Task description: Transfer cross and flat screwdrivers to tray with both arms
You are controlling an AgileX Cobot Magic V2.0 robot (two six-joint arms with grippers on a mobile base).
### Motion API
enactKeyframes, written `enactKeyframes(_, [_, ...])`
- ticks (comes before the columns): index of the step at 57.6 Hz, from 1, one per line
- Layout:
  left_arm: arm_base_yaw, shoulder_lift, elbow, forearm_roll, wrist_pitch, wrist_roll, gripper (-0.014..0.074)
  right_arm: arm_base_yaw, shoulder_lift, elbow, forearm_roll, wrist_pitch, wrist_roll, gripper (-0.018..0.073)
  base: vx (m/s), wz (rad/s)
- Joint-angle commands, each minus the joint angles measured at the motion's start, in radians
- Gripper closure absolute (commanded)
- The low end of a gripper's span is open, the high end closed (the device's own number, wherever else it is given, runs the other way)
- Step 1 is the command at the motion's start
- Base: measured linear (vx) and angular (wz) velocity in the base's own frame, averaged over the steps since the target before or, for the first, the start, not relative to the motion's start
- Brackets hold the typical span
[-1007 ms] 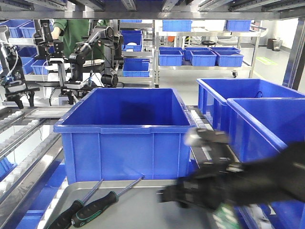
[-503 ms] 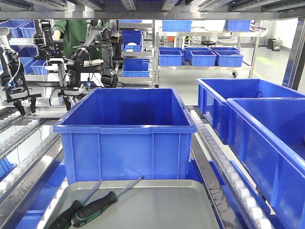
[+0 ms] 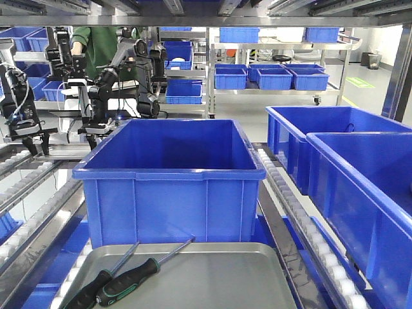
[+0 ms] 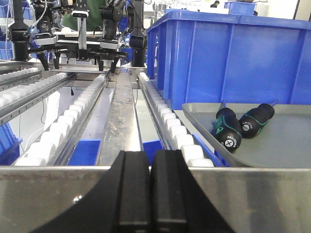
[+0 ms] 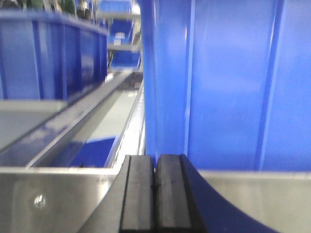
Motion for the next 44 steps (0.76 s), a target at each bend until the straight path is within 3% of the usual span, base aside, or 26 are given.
enactKeyframes(1, [-0.006, -0.016, 0.032, -0.002, -0.081, -0.009, 0.0603, -0.007, -0.011, 0.016, -0.02, -0.093, 0.001, 0.0568, 0.0, 0.0])
enactKeyframes(44, [-0.006, -0.016, 0.032, -0.002, -0.081, -0.009, 0.0603, -0.007, -0.011, 0.016, -0.02, -0.093, 0.001, 0.0568, 0.0, 0.0])
